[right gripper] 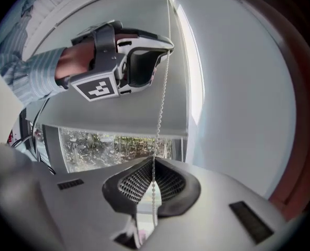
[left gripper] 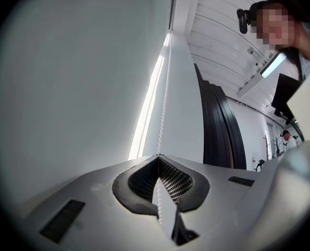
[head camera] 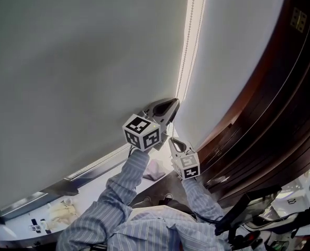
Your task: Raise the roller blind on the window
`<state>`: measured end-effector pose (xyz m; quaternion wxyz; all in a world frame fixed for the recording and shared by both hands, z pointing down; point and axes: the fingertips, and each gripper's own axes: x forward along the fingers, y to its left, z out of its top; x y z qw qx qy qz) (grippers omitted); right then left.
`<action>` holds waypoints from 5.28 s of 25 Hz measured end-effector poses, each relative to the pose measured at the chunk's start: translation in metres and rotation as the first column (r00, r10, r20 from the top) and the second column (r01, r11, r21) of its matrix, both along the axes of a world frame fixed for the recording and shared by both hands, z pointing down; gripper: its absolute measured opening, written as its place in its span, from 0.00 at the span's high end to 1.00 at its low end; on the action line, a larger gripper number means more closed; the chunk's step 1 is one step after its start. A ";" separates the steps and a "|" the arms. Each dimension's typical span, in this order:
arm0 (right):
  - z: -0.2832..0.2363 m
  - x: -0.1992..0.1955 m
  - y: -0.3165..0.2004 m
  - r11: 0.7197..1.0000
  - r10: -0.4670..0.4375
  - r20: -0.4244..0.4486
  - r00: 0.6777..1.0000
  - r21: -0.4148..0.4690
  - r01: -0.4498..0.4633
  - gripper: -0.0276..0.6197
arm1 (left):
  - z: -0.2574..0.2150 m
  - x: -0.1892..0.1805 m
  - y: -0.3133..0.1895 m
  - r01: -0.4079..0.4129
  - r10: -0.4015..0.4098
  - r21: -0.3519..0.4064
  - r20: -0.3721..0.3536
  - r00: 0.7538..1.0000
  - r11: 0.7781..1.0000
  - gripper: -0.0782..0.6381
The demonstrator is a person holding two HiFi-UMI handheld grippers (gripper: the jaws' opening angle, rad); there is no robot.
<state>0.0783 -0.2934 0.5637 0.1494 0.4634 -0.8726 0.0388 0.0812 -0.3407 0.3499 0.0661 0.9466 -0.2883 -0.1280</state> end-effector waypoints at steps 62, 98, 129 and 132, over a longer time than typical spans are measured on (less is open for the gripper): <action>-0.114 -0.037 0.001 0.985 -0.077 0.093 0.993 0.163 0.061 0.94 | 0.297 -0.015 0.088 0.037 0.077 -0.481 0.215 0.973 0.876 0.88; -0.106 -0.035 0.011 0.977 -0.065 0.062 0.996 0.206 0.051 0.94 | -0.142 -0.033 0.023 0.061 -0.033 0.238 -0.118 0.992 0.969 0.88; -0.280 0.000 0.023 0.890 -0.185 0.183 0.966 0.448 0.085 0.81 | 0.109 -0.034 0.021 0.051 -0.051 -0.194 0.010 0.999 0.980 0.88; -0.337 -0.010 0.015 0.853 -0.244 0.141 0.960 0.501 0.143 0.81 | 0.109 -0.032 0.024 0.049 -0.047 -0.187 0.019 0.999 0.981 0.88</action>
